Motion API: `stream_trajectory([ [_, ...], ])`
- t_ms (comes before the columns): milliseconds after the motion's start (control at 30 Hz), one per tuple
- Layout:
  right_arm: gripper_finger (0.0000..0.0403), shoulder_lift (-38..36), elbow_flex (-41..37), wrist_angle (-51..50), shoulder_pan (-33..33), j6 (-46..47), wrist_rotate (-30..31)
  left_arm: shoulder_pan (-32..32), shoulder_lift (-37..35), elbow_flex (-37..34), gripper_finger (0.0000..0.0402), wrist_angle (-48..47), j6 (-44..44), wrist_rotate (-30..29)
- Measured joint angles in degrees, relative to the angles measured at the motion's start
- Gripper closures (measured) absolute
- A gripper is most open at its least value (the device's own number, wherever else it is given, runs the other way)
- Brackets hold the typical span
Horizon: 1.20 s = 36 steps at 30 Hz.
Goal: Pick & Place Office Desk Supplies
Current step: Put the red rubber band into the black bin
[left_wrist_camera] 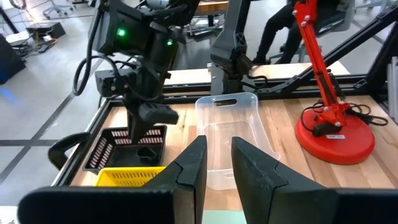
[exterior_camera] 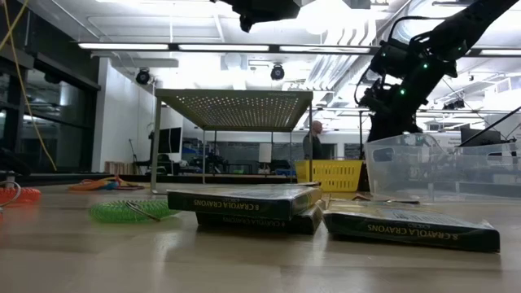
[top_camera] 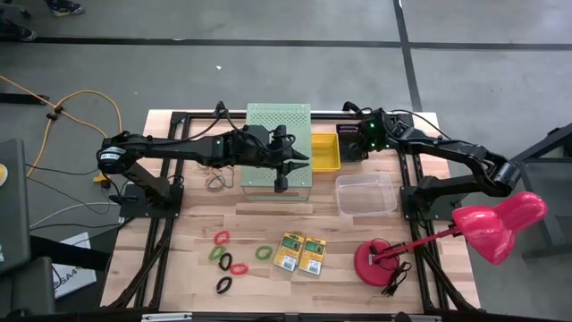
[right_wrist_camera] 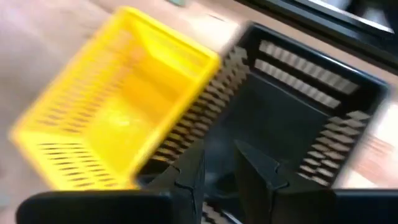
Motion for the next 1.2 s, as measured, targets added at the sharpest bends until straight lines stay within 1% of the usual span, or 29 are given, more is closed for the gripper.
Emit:
stream_trajectory([
  [100, 0.0331, 0.0, 0.0, 3.0, 0.1, -1.0, -6.4, 0.1, -0.5, 0.0, 0.0332, -1.9, 0.0, -2.8],
  [167, 0.0331, 0.0, 0.0, 4.7, 0.9, -1.3, -9.9, 0.3, -1.5, 0.0, 0.0332, -3.9, -0.9, -3.7],
  [267, 0.0332, -0.1, 0.0, 6.8, 2.9, -2.6, -13.0, 0.7, -4.3, 0.0, 0.0332, -7.1, -3.0, -3.8],
  [400, 0.0332, -0.5, 0.0, 10.0, 5.2, -3.9, -15.6, 0.8, -7.3, 0.0, 0.0332, -12.4, -4.7, -3.9],
  [533, 0.0332, -1.7, 0.0, 13.1, 7.4, -4.1, -17.2, 0.8, -9.7, 0.0, 0.0332, -19.5, -7.8, -3.9],
  [800, 0.0332, -6.4, 0.0, 16.5, 13.1, -5.6, -17.1, -0.3, -11.3, 0.0, 0.0332, -33.0, -16.2, -4.3],
  [967, 0.0332, -9.6, 0.0, 18.3, 17.1, -7.1, -17.1, -2.3, -11.6, 0.0, 0.0332, -42.9, -22.1, -7.0],
  [1100, 0.0332, -10.5, 0.0, 19.9, 19.6, -7.5, -17.1, -3.8, -11.6, 0.0, 0.0332, -51.7, -25.8, -9.8],
  [1200, 0.0332, -10.6, 0.0, 20.8, 20.9, -8.8, -16.9, -4.1, -11.6, 0.0, 0.0332, -57.1, -30.1, -10.1],
])
